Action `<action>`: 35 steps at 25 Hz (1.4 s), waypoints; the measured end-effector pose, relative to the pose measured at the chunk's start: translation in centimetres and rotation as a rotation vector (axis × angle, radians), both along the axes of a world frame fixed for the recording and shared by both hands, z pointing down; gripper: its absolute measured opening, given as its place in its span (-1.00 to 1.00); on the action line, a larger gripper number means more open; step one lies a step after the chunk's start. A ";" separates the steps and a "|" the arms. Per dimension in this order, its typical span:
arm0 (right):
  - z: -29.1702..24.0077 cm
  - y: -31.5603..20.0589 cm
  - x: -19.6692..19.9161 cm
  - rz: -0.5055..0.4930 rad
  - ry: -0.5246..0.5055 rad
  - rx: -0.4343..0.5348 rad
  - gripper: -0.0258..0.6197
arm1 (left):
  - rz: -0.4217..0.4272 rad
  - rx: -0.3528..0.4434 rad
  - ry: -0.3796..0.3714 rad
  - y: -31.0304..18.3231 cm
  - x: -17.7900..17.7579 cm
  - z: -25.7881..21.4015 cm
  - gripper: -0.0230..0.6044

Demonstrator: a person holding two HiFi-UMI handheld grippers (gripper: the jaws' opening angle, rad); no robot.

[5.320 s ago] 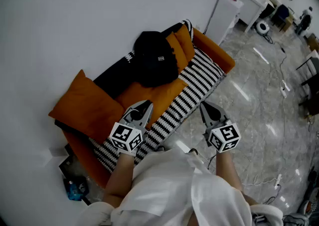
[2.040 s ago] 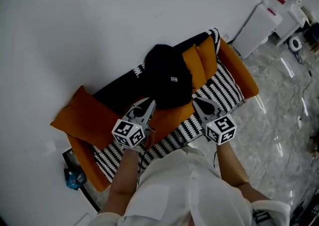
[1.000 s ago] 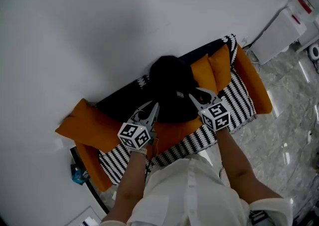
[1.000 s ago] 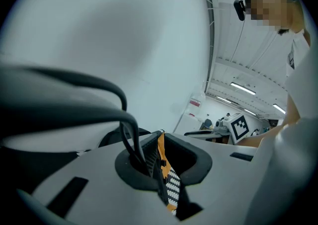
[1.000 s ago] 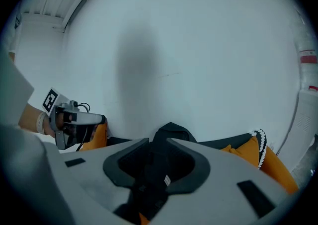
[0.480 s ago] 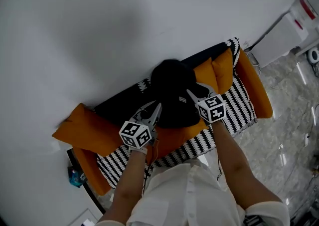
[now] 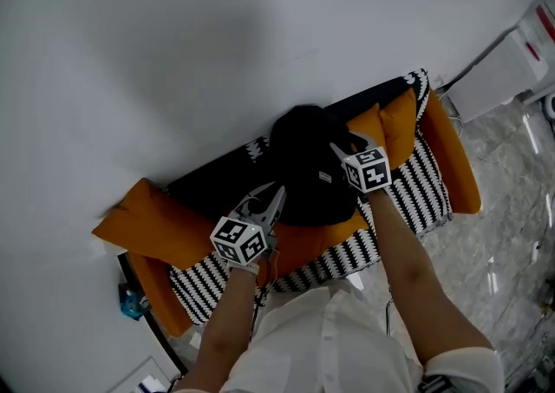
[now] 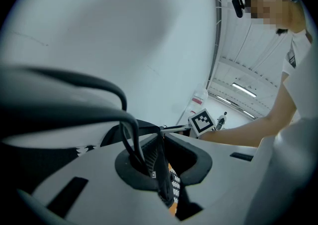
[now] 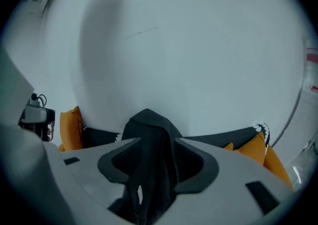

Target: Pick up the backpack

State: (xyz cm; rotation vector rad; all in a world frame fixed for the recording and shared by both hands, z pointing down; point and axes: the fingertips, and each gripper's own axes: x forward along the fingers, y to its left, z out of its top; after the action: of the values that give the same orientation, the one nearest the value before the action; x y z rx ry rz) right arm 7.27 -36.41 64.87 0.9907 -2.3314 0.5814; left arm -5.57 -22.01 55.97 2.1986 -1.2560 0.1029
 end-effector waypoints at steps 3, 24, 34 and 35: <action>1.3 -1.2 -0.1 0.009 0.015 -0.034 -0.26 | -0.008 -0.010 0.000 0.3 -0.1 0.4 -0.74; 0.9 4.2 -0.4 -0.007 -0.051 -0.040 -0.76 | 0.009 -0.024 0.001 1.0 -0.2 1.6 -0.74; -0.4 11.1 1.3 -0.013 -0.126 -0.036 -0.77 | 0.005 -0.046 -0.012 2.0 -0.3 3.4 -0.74; -0.5 11.6 1.4 -0.015 -0.126 -0.036 -0.77 | 0.005 -0.048 -0.014 2.1 -0.3 3.6 -0.74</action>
State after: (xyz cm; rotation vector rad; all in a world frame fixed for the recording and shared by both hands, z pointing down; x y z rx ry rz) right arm 8.65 -24.81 64.37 0.9447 -2.4268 0.6950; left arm -5.90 -19.91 59.57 2.1639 -1.2428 0.1497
